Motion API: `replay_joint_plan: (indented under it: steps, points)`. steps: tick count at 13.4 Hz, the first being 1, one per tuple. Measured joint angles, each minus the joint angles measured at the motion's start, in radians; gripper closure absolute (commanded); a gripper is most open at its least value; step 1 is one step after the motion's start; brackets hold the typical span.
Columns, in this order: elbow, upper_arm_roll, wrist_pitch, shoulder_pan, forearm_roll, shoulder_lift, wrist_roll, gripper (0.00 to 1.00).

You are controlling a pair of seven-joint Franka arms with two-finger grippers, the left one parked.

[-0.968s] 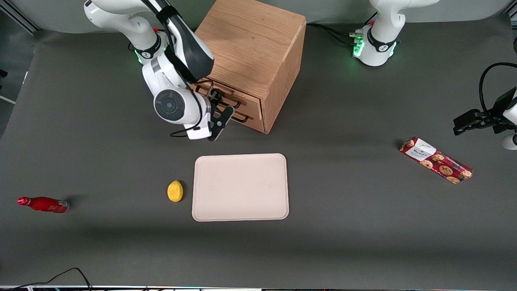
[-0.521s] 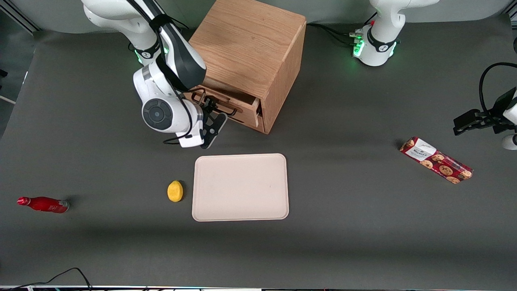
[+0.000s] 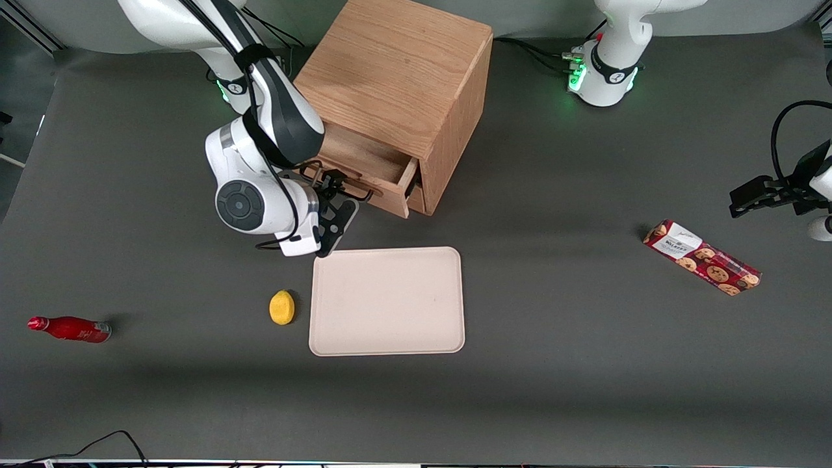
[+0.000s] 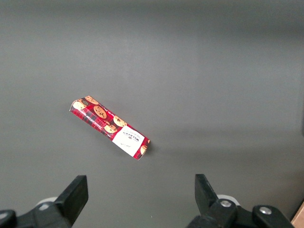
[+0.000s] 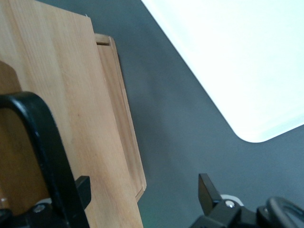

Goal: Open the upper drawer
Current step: 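Pull the upper drawer outward by its handle with the right gripper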

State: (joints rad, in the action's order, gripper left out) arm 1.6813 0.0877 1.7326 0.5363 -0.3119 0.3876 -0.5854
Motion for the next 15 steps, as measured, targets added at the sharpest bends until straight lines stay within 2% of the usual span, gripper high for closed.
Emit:
replay_joint_plan:
  steps: [15]
  points:
    - [-0.17,0.006,-0.014,-0.12,-0.019,0.127,-0.136,0.0]
